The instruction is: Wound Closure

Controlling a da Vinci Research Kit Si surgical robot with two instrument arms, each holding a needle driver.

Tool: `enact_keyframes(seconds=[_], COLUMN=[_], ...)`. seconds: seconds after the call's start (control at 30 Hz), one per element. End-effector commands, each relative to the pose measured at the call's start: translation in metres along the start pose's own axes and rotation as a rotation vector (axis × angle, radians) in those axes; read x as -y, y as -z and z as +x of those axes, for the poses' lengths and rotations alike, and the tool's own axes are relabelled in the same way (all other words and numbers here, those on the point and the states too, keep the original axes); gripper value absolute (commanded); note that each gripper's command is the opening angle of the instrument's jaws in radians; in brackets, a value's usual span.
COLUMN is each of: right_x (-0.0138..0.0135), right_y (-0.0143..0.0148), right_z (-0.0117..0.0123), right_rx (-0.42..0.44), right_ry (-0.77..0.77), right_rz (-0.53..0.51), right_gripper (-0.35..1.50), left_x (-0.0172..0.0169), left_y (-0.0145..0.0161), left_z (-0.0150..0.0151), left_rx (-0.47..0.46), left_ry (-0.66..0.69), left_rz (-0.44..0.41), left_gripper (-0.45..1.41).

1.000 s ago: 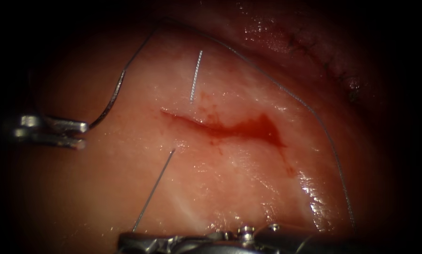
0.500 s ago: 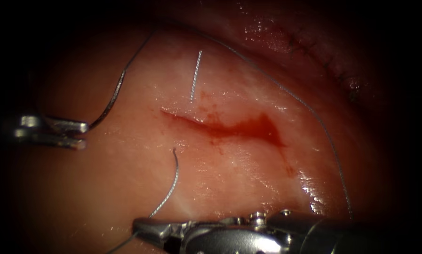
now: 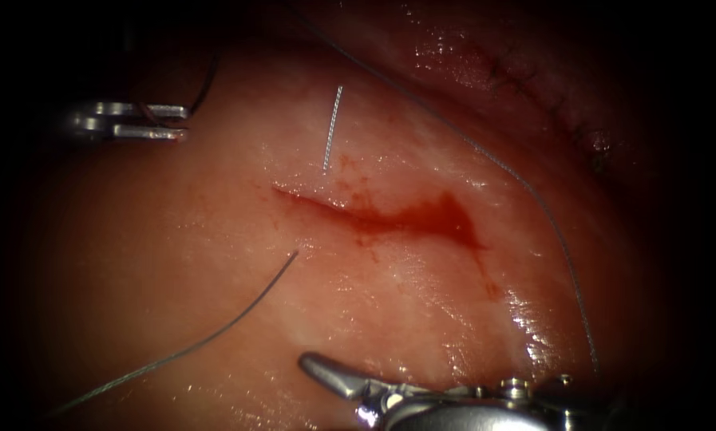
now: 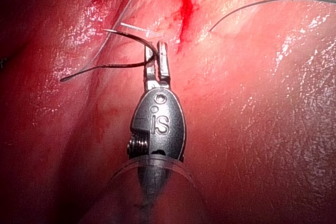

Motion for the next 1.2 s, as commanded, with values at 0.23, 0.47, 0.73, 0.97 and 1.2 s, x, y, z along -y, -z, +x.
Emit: enact_keyframes(seconds=[0.23,0.47,0.73,0.97,1.2], right_x=[0.0001,0.0001,0.0002,0.0004,0.0003], right_y=[-0.0003,-0.0005,-0.0008,-0.001,-0.001], right_z=[-0.0008,-0.0008,-0.0014,-0.0018,-0.0019], right_rx=[0.009,0.009,0.009,0.012,0.013], right_ry=[-0.009,-0.008,-0.013,-0.021,-0.021], right_rz=[-0.019,-0.02,-0.025,-0.029,-0.029], right_gripper=[1.23,1.21,1.21,1.21,1.21], left_x=[0.001,0.0018,0.0029,0.0047,0.0079], left_y=[-0.0012,-0.0013,-0.0008,0.0032,0.0104], left_z=[-0.008,-0.0108,-0.0095,-0.0076,-0.0055], left_rx=[0.038,0.053,0.075,0.157,0.183], left_ry=[0.058,0.085,0.248,0.298,0.325], left_rz=[0.016,0.034,0.09,0.199,0.279], left_gripper=[-0.45,-0.45,0.89,1.11,1.03])
